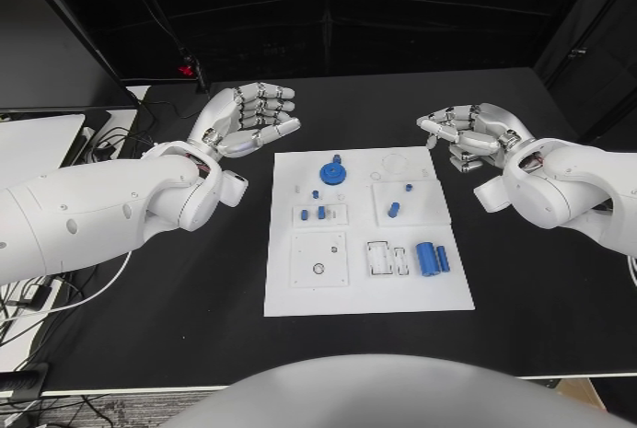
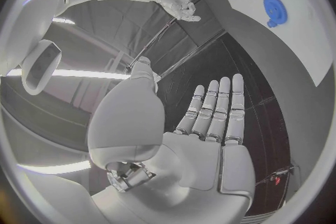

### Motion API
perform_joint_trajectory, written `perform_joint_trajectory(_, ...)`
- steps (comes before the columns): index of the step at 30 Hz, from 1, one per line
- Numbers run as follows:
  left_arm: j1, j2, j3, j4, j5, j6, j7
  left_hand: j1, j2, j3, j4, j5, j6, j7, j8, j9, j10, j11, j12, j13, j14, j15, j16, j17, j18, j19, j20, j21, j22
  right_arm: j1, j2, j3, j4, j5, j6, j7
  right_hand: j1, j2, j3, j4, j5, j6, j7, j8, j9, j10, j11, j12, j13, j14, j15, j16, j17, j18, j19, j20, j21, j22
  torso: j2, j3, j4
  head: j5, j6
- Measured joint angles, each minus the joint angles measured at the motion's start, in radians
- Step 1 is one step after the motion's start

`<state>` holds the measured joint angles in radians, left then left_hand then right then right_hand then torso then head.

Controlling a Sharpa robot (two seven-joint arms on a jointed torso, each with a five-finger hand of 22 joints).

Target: Assemble the parts on the task board

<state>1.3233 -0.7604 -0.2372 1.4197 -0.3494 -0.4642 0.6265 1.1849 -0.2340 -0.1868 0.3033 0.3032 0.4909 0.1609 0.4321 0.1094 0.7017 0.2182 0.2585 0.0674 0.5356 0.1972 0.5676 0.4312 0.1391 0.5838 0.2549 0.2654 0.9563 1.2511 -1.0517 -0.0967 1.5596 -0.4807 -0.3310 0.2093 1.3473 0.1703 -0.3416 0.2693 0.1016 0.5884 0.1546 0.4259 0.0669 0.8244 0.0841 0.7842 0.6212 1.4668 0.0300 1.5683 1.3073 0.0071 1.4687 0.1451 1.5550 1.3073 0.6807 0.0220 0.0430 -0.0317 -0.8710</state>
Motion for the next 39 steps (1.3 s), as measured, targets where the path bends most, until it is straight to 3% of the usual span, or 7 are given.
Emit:
perform_joint_trajectory(2, -0.002, 0.003, 0.0, 0.012, 0.078, 0.004, 0.014, -0.01, -0.002, -0.001, 0.001, 0.0, -0.013, -0.003, 0.008, -0.001, -0.03, 0.009, 0.0, 0.001, -0.049, 0.013, -0.015, -0.013, -0.015, -0.027, 0.009, -0.031, -0.022, 0.002, 0.0, -0.001, -0.014, -0.069, -0.006, -0.005, 0.031, -0.008, 0.007, -0.007, -0.001, 0.004, 0.0, 0.0, 0.0, -0.005, 0.002, -0.064, -0.07, 0.0, 0.0, 0.0, 0.0, 0.0, 0.0, 0.0, -0.001, 0.0, 0.0, -0.0003, 0.0, -0.002, 0.002)
perform_joint_trajectory(11, -0.01, 0.022, -0.001, 0.041, 0.272, 0.024, 0.041, -0.03, 0.005, 0.007, 0.001, 0.0, -0.058, -0.007, 0.054, 0.004, -0.115, 0.026, 0.048, 0.014, -0.182, 0.04, -0.025, -0.052, -0.016, -0.089, 0.032, -0.13, -0.105, 0.005, 0.017, -0.002, -0.048, -0.318, -0.036, -0.02, 0.162, -0.032, 0.058, -0.049, -0.047, 0.108, 0.002, -0.001, 0.001, 0.0, 0.031, -0.275, -0.32, 0.0, 0.008, 0.0, 0.0, 0.0, -0.004, 0.004, -0.013, 0.0, 0.0, -0.0012, -0.0027, -0.013, 0.014)
perform_joint_trajectory(18, -0.018, 0.031, -0.001, 0.045, 0.322, 0.033, 0.048, -0.044, -0.01, -0.005, -0.001, 0.01, -0.129, -0.01, 0.065, 0.001, -0.188, 0.039, 0.067, 0.018, -0.266, 0.045, -0.02, -0.065, -0.032, -0.121, 0.036, -0.178, -0.145, 0.004, 0.038, -0.002, -0.061, -0.554, -0.067, -0.05, 0.238, -0.055, 0.082, -0.063, -0.052, 0.208, -0.012, -0.047, 0.001, 0.059, 0.036, -0.369, -0.426, -0.004, 0.011, 0.0, 0.0, 0.0, -0.004, 0.004, -0.002, 0.0, 0.0, -0.0009, -0.0029, -0.026, 0.023)
perform_joint_trajectory(25, -0.022, 0.035, -0.001, 0.043, 0.342, 0.037, 0.051, -0.044, -0.01, 0.003, -0.002, 0.01, -0.141, -0.012, 0.085, 0.007, -0.202, 0.038, 0.095, 0.028, -0.281, 0.047, 0.005, -0.065, -0.032, -0.121, 0.036, -0.189, -0.161, -0.008, 0.068, -0.002, -0.064, -0.777, -0.075, -0.121, 0.271, -0.072, 0.09, -0.054, -0.052, 0.209, -0.031, -0.113, -0.003, 0.091, 0.039, -0.431, -0.488, 0.0, 0.015, 0.0, 0.0, 0.0, 0.0, 0.007, 0.009, 0.0, 0.0, -0.001, -0.0029, -0.044, 0.033)
perform_joint_trajectory(29, -0.023, 0.035, -0.001, 0.042, 0.348, 0.039, 0.051, -0.033, 0.001, 0.01, -0.001, 0.002, -0.15, -0.014, 0.097, 0.009, -0.21, 0.039, 0.109, 0.032, -0.285, 0.051, 0.016, -0.065, -0.032, -0.121, 0.036, -0.189, -0.167, -0.014, 0.086, -0.003, -0.065, -0.881, -0.069, -0.173, 0.275, -0.076, 0.099, -0.046, -0.052, 0.214, -0.037, -0.133, -0.003, 0.1, 0.034, -0.454, -0.508, 0.0, 0.015, 0.0, 0.0, 0.0, 0.0, 0.007, 0.012, 0.0, 0.001, -0.0012, -0.0029, -0.047, 0.034)
perform_joint_trajectory(35, -0.025, 0.035, -0.001, 0.04, 0.353, 0.039, 0.052, -0.023, 0.049, 0.05, -0.002, -0.023, -0.174, -0.014, 0.127, 0.014, -0.24, 0.04, 0.148, 0.041, -0.3, 0.058, 0.05, -0.071, -0.032, -0.121, 0.036, -0.193, -0.182, -0.019, 0.1, -0.003, -0.068, -0.988, -0.038, -0.228, 0.268, -0.084, 0.102, -0.023, -0.052, 0.223, -0.046, -0.151, -0.003, 0.107, 0.03, -0.476, -0.531, 0.0, 0.015, 0.0, 0.001, 0.0, 0.0, 0.007, 0.012, 0.0, 0.001, -0.0015, -0.0028, -0.049, 0.031)
perform_joint_trajectory(39, -0.026, 0.034, -0.001, 0.039, 0.355, 0.038, 0.052, -0.027, 0.054, 0.054, -0.001, -0.026, -0.176, -0.016, 0.136, 0.014, -0.245, 0.04, 0.161, 0.043, -0.302, 0.058, 0.06, -0.074, -0.032, -0.121, 0.036, -0.193, -0.187, -0.027, 0.109, -0.002, -0.068, -1.043, -0.003, -0.253, 0.262, -0.09, 0.107, -0.01, -0.052, 0.223, -0.046, -0.16, -0.003, 0.11, 0.027, -0.487, -0.54, 0.0, 0.015, 0.0, 0.001, 0.0, 0.0, 0.007, 0.012, 0.0, 0.001, -0.0015, -0.0028, -0.049, 0.03)
